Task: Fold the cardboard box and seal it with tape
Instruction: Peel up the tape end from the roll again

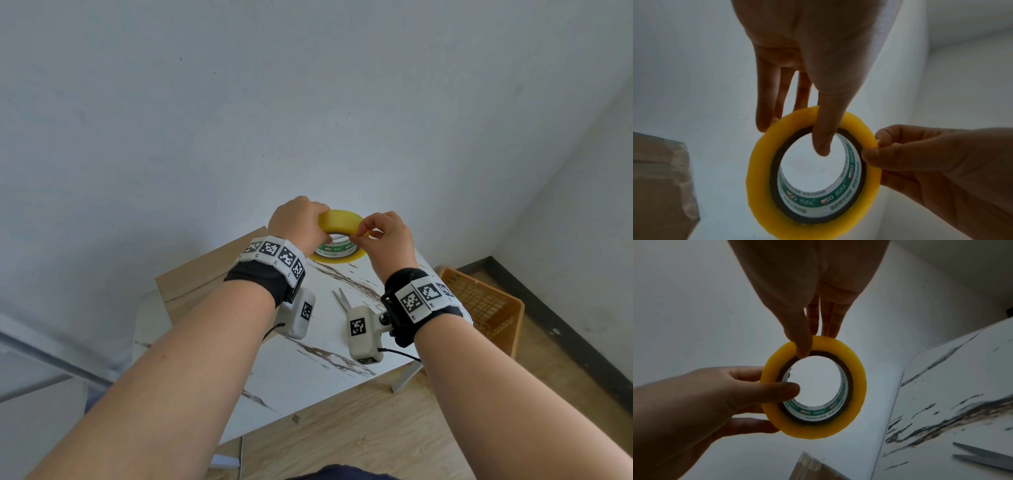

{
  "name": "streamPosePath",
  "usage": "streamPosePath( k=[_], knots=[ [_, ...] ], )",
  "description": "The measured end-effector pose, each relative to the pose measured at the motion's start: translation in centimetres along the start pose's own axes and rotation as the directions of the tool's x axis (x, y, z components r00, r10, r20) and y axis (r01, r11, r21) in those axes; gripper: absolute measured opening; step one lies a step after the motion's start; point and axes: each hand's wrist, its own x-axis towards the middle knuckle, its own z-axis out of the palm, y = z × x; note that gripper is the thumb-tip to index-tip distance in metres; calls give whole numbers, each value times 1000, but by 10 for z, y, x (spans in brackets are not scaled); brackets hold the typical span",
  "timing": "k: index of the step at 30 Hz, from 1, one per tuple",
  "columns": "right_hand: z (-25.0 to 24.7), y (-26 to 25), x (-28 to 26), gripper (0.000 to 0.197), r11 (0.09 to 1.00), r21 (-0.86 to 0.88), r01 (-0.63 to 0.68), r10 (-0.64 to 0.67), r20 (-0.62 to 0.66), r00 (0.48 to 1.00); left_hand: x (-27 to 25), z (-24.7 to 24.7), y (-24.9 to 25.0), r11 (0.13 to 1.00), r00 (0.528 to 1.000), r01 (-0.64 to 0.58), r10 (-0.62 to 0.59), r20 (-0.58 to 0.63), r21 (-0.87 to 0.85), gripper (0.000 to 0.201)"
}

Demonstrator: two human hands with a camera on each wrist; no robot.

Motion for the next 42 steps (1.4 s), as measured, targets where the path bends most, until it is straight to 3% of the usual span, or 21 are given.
streamPosePath(
  k=[5, 17, 26, 34, 42],
  knots=[
    [1, 3, 1, 18, 998, -57, -1, 2, 14, 1000, 1, -1, -2, 1000, 999, -23, 24, 47, -5, 45],
    [-2, 4, -2, 17, 950, -257, 177, -193, -39, 980, -5, -6, -2, 997, 998, -23, 28, 57, -75, 46],
    [-2, 4, -2, 17, 949, -259, 179, -178, 27, 984, -7, -17, -3, 999, 994, -23, 27, 102, -37, 43],
    [2, 3, -2, 14, 929, -298, 218, -229, 0, 974, -6, -17, -2, 999, 994, -20, 25, 109, -40, 48],
    [4, 4, -4, 24, 941, -269, 207, -215, -2, 977, -3, -17, -4, 999, 993, -18, 23, 116, -48, 50]
  ],
)
